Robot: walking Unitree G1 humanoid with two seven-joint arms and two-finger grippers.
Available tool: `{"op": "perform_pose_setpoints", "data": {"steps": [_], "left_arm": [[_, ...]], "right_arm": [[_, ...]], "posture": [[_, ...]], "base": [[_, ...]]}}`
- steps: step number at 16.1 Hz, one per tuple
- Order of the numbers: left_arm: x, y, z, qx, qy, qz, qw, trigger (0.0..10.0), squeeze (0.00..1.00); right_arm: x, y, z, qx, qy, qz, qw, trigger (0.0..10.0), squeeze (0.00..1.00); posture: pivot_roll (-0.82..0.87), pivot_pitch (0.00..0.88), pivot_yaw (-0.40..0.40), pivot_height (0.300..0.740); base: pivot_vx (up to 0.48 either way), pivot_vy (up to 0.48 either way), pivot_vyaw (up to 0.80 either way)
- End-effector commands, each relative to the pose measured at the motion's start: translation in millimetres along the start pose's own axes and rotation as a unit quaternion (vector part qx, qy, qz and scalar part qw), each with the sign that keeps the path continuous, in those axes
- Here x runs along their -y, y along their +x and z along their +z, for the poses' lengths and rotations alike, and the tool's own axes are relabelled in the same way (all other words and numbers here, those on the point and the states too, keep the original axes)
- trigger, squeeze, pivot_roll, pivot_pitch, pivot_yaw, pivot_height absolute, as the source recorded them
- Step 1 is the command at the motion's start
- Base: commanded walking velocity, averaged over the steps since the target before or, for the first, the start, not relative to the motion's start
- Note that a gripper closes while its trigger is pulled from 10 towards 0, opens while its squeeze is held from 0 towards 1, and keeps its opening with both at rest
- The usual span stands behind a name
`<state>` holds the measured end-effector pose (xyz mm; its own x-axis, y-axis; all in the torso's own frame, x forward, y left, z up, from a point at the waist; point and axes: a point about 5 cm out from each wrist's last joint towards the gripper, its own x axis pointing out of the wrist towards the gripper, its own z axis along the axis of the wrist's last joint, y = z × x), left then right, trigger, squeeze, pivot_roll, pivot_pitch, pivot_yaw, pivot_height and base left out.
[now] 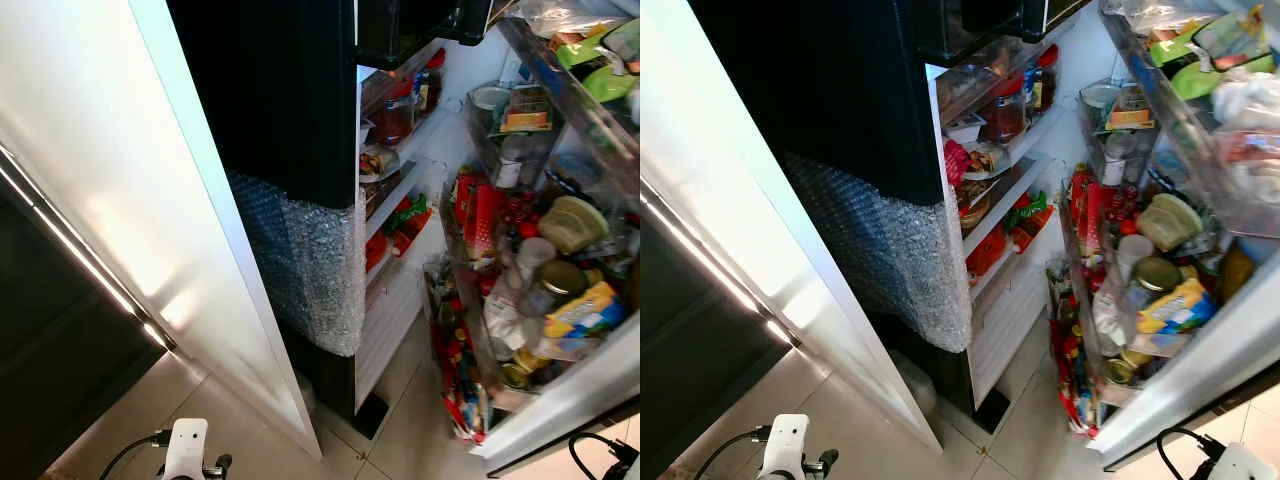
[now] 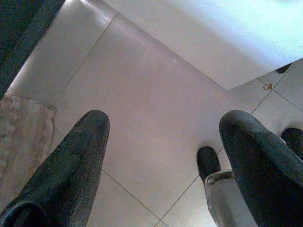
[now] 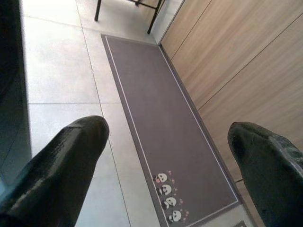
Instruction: Restocking fridge
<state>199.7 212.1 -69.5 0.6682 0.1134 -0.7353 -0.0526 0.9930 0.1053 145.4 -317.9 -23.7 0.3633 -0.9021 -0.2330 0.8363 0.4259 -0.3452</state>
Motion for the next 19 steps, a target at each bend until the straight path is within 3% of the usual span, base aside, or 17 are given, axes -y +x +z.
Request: {"op": "perform_pose_setpoints", "data": {"steps": [1, 3, 7, 12, 16, 17, 18, 19], "left_arm": [[-6.6, -1.6, -6, -0.012, 0.007, 0.009, 1.000, 10.0, 0.00], [-6.5, -1.7, -6, -0.012, 0.008, 0.009, 1.000, 10.0, 0.00], [-3.3, -1.6, -6, -0.008, 0.010, 0.006, 1.000, 10.0, 0.00], [-4.9, -2.4, -7, -0.004, 0.015, 0.014, 1.000, 10.0, 0.00], [-1.3, -1.5, -4, 0.000, 0.020, 0.009, 1.000, 10.0, 0.00], [1.9, -1.5, -5, 0.000, 0.030, 0.002, 1.000, 10.0, 0.00], [1.9, -1.5, -5, 0.000, 0.030, 0.002, 1.000, 10.0, 0.00], [2.8, -1.8, -6, -0.001, 0.032, 0.001, 0.999, 10.0, 0.00]], "right_arm": [[0.8, -1.1, 0, 0.006, -0.002, -0.001, 1.000, 10.0, 0.00], [-3.5, -0.5, 8, 0.022, 0.008, 0.014, 1.000, 10.0, 0.00], [-33.5, -9.0, 25, 0.068, 0.027, 0.127, 0.989, 10.0, 0.00], [-49.9, -21.7, 21, 0.072, 0.003, 0.212, 0.975, 10.0, 0.00], [-79.1, -41.6, 13, 0.028, -0.009, 0.364, 0.931, 10.0, 0.00], [-90.7, -53.6, 12, 0.013, 0.001, 0.430, 0.903, 10.0, 0.00], [-90.7, -53.6, 12, 0.013, 0.001, 0.430, 0.903, 10.0, 0.00], [-99.6, -65.2, 9, 0.000, -0.001, 0.489, 0.873, 10.0, 0.00]], "posture": [[-0.11, 0.071, 0.093, 0.740], [-0.11, 0.075, 0.094, 0.740], [-0.11, 0.076, 0.092, 0.740], [-0.10, 0.074, 0.092, 0.740], [-0.11, 0.072, 0.095, 0.740], [-0.11, 0.070, 0.095, 0.740], [-0.11, 0.070, 0.095, 0.740], [-0.11, 0.068, 0.094, 0.740]], "base": [[0.000, 0.000, 0.00], [0.000, 0.000, 0.00], [0.000, 0.000, 0.00], [0.000, 0.000, 0.00], [0.000, 0.000, 0.00], [0.000, 0.000, 0.00], [0.000, 0.000, 0.00], [0.000, 0.000, 0.00]]}}
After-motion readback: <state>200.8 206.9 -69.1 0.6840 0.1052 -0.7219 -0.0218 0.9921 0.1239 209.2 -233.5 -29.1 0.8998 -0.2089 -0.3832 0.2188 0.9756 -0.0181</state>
